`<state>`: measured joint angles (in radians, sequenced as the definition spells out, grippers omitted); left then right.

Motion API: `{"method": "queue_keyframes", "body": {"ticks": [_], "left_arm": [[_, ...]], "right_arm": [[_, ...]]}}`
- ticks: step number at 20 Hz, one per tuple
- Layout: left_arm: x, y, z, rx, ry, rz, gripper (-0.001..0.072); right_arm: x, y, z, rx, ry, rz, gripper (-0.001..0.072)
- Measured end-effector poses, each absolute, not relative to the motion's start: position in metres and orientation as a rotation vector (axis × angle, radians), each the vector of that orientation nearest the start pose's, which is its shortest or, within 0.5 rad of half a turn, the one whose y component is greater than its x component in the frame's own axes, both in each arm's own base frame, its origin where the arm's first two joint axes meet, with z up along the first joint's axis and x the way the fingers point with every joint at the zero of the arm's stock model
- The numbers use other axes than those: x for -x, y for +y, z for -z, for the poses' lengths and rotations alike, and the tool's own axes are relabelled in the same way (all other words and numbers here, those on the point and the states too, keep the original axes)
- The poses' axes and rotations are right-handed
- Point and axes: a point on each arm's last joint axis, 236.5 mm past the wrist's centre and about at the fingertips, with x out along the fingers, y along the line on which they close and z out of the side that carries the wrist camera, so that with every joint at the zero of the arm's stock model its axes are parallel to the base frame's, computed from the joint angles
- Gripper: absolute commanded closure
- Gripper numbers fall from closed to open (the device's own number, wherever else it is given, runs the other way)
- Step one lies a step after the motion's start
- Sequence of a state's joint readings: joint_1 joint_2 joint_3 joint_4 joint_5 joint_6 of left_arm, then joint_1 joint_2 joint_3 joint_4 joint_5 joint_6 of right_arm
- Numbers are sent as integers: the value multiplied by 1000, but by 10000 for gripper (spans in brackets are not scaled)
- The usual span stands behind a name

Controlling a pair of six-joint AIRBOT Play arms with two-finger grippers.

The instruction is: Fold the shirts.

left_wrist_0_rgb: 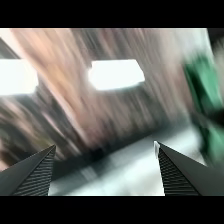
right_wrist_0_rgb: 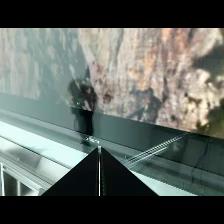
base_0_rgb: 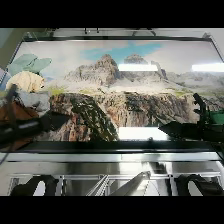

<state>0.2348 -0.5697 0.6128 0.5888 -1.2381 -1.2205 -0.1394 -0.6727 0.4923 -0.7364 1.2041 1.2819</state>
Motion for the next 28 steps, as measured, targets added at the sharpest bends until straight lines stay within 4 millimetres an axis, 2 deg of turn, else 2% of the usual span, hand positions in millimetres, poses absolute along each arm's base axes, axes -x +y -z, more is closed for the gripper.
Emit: {"method": "queue_keyframes", "body": {"ticks": [3,8,10,13,15,17,20,23,26,28], "left_arm": [[-290,-62,-139,616,799,391,-13],[-351,52,-165,547,709,189,-13],[-386,88,-170,500,678,162,-13],[-462,129,-165,421,659,169,-13],[-518,147,-149,342,668,174,-13],[-568,162,-120,256,687,148,-13],[-620,181,-60,151,689,33,-13],[-652,202,-14,55,626,-92,-13],[-671,215,21,8,603,-134,2],[-681,223,36,-11,586,-153,6]], "right_arm": [[-231,133,-22,-621,1152,-495,695],[-231,133,-22,-621,1152,-495,695],[-231,133,-22,-621,1152,-495,695],[-231,133,-22,-621,1152,-494,695],[-231,133,-22,-621,1151,-494,695],[-231,133,-22,-621,1151,-494,695],[-231,133,-22,-621,1151,-494,695],[-231,133,-22,-621,1151,-494,695],[-231,133,-22,-621,1150,-493,695],[-231,133,-22,-621,1150,-493,695]]}}
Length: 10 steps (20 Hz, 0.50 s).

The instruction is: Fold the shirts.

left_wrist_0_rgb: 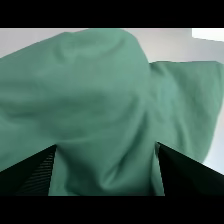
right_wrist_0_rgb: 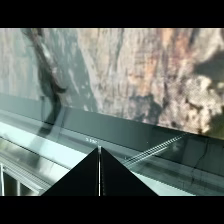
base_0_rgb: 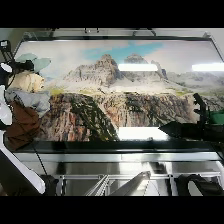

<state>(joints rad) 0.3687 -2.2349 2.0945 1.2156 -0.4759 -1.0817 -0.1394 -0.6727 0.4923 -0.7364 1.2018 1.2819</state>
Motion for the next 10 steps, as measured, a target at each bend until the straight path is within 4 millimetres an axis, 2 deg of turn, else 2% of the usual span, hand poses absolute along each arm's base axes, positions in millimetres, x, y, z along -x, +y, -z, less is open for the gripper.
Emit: {"method": "queue_keyframes", "body": {"ticks": [2,4,5,7,8,10], "left_arm": [[-686,230,48,-19,569,-174,342],[-685,236,57,-24,566,-189,611],[-685,237,61,-22,571,-190,681],[-681,234,64,-15,600,-176,681],[-680,230,59,-17,609,-165,681],[-679,214,33,-27,600,-140,681]], "right_arm": [[-231,133,-22,-621,1150,-493,695],[-231,133,-22,-621,1150,-493,695],[-231,133,-22,-621,1150,-493,695],[-231,132,-22,-621,1150,-493,695],[-231,132,-22,-621,1150,-493,695],[-231,132,-22,-621,1150,-493,696]]}}
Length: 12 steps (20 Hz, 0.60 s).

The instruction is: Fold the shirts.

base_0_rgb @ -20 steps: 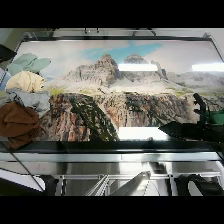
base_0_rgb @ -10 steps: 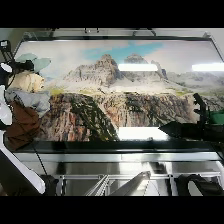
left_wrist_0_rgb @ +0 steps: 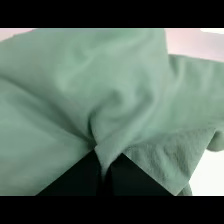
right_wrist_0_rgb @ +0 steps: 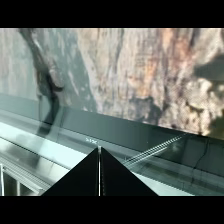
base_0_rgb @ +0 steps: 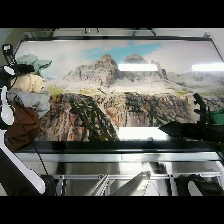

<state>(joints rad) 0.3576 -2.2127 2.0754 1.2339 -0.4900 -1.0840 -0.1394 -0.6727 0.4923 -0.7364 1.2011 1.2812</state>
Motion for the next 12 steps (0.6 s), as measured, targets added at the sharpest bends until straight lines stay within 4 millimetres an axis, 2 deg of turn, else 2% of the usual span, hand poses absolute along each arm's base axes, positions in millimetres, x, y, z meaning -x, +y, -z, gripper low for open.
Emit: {"method": "queue_keyframes", "body": {"ticks": [1,4,6,8,10,12], "left_arm": [[-680,205,10,-38,576,-128,681],[-679,169,-73,-84,487,-80,681],[-671,138,-130,-113,434,-35,682],[-656,105,-173,-127,413,22,682],[-633,56,-206,-92,426,136,682],[-603,-7,-237,-20,433,315,682]], "right_arm": [[-232,132,-22,-620,1149,-493,695],[-231,133,-22,-618,1148,-495,695],[-231,133,-22,-617,1148,-496,695],[-231,133,-22,-607,1145,-502,695],[-231,133,-22,-591,1140,-512,695],[-231,132,-22,-574,1133,-522,695]]}}
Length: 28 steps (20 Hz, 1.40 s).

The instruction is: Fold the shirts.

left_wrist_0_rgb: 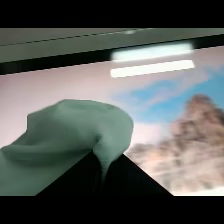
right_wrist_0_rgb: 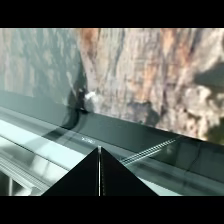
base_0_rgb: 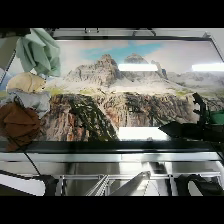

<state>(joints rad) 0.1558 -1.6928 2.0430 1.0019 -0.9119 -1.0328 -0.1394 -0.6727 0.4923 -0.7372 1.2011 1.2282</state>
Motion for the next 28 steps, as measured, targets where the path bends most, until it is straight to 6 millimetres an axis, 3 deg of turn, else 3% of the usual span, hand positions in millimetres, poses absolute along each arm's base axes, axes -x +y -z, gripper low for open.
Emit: {"method": "queue_keyframes", "body": {"ticks": [2,4,6,9,10,11,12,13,16,18,22,24,28], "left_arm": [[-560,-81,-270,67,439,549,683],[-517,-138,-289,135,471,738,683],[-482,-182,-288,200,542,870,683],[-449,-230,-263,289,673,986,681],[-442,-241,-250,319,723,1004,539],[-437,-248,-236,345,769,1013,380],[-432,-254,-223,375,809,1018,370],[-428,-258,-209,398,854,1018,370],[-416,-251,-169,445,984,1000,370],[-403,-231,-131,447,1121,949,370],[-358,-198,-45,444,1424,831,370],[-339,-194,-9,461,1508,783,370],[-326,-200,47,458,1549,704,371]], "right_arm": [[-232,132,-22,-564,1127,-526,695],[-233,132,-22,-558,1120,-526,694],[-235,131,-23,-555,1113,-524,694],[-236,131,-23,-555,1108,-523,692],[-237,132,-24,-561,1104,-526,651],[-237,133,-26,-570,1101,-530,447],[-238,134,-27,-578,1097,-533,318],[-238,135,-28,-583,1095,-536,309],[-236,137,-29,-591,1100,-546,309],[-235,137,-28,-590,1106,-546,308],[-230,130,-10,-576,1187,-508,305],[-223,134,2,-575,1253,-517,305],[-203,157,35,-544,1412,-574,305]]}}
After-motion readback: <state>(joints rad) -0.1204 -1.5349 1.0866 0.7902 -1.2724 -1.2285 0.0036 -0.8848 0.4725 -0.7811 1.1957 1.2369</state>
